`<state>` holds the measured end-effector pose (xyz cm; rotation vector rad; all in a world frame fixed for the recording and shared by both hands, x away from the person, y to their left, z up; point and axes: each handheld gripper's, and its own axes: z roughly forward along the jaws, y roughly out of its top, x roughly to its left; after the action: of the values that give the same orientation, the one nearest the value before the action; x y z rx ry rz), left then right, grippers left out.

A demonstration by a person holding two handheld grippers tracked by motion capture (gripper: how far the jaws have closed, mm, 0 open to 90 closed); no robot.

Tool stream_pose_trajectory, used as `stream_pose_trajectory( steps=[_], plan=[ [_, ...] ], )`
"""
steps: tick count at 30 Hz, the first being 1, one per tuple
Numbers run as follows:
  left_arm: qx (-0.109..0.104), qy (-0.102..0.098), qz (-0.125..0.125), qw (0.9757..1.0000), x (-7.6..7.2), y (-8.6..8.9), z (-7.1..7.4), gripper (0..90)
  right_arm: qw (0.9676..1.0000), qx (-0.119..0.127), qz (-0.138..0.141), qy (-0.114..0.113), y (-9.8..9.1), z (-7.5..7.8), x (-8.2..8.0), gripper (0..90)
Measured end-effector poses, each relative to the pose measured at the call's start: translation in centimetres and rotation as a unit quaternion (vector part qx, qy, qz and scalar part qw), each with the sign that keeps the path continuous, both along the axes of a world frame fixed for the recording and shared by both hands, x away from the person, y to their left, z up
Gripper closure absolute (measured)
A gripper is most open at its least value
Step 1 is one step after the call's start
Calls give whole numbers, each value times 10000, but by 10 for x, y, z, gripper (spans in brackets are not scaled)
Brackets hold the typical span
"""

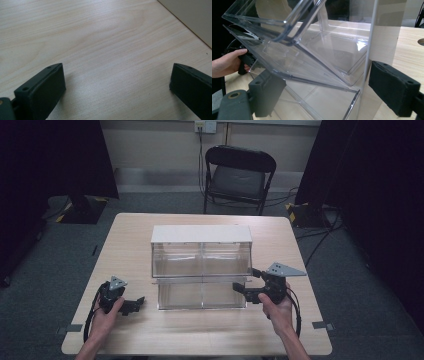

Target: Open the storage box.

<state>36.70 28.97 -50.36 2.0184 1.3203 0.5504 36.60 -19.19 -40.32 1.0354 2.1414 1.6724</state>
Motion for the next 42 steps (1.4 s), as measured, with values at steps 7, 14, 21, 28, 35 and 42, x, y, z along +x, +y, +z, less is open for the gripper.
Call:
stream_pose_trajectory(
  steps=[7,14,21,28,35,42],
  plan=[
    [-5,1,2,10000,0,0,0,0,10000,-10,-13,-13,0,0,0,137],
    [-8,2,2,10000,0,0,0,0,10000,-16,-14,-20,0,0,0,138],
    [-8,2,2,10000,0,0,0,0,10000,-14,2,-24,0,0,0,138],
    [-7,2,1,10000,0,0,0,0,10000,-28,-8,-39,0,0,0,139],
    [12,-3,-4,10000,0,0,0,0,10000,-16,7,-17,0,0,0,138],
    [-3,5,-1,10000,0,0,0,0,10000,-19,-14,-10,0,0,0,138]
  ],
)
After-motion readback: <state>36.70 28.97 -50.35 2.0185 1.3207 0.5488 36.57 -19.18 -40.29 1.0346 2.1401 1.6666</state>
